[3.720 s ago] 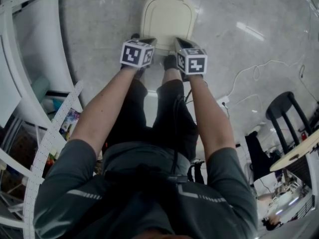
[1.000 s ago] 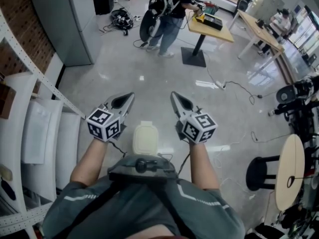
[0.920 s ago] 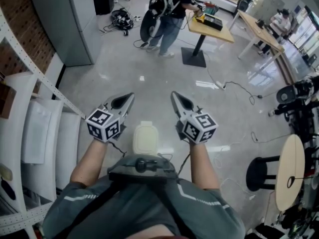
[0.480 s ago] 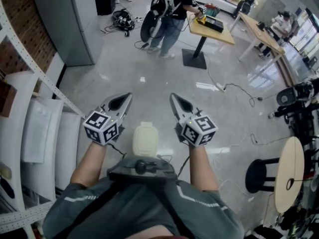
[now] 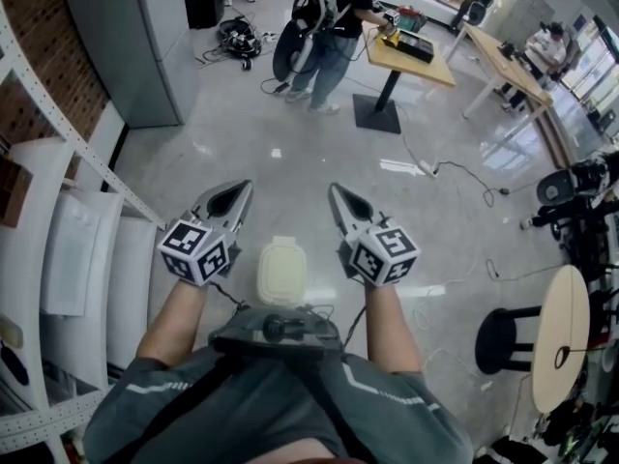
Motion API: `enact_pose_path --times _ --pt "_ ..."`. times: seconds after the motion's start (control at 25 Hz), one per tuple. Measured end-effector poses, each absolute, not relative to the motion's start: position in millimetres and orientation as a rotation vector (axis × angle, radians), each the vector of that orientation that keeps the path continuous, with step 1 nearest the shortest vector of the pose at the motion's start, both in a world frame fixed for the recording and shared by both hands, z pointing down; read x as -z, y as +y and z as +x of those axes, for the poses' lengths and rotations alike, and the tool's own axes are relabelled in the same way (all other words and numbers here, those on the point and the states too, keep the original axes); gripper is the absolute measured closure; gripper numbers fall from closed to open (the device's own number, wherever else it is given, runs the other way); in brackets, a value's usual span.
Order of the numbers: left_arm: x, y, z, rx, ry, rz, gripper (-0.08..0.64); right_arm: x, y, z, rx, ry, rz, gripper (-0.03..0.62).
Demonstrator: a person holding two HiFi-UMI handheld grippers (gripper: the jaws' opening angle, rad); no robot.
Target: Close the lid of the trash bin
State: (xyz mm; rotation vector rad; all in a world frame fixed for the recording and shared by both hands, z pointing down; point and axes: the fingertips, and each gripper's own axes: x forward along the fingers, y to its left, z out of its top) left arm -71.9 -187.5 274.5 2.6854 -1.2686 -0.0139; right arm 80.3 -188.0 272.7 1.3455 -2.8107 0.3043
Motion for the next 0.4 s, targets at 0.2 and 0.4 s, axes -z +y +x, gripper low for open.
enact_pose_path --times 0.2,0.4 --pt "-275.5 -186.6 -65.5 0.013 -1.254 2.682 0.561 -274.0 -187.5 83.7 -0.301 -2.803 1.348 0.592" --pt "-277.5 -180.0 -53.4 -0.016 -1.174 2.701 0.561 -272.9 -185.3 83.5 -0.298 -2.806 1.337 0.592"
